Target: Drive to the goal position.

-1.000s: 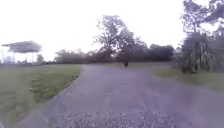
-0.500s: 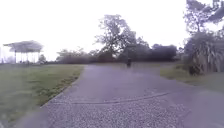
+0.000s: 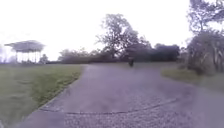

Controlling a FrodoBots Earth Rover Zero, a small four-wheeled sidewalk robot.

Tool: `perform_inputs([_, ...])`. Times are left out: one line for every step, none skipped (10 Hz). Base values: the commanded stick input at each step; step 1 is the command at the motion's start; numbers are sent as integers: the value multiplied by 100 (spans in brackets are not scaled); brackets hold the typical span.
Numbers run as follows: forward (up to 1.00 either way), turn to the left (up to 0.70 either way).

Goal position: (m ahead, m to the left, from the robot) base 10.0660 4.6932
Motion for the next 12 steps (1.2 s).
perform_inputs([70, 0])
perform_inputs([70, 0])
perform_inputs([70, -35])
perform_inputs([70, -35])
perform_inputs([70, -35])
perform_inputs([70, -35])
perform_inputs([70, -35])
perform_inputs([70, -35])
perform_inputs([70, 0])
perform_inputs([70, 0])
perform_inputs([70, 0])
perform_inputs([70, 0])
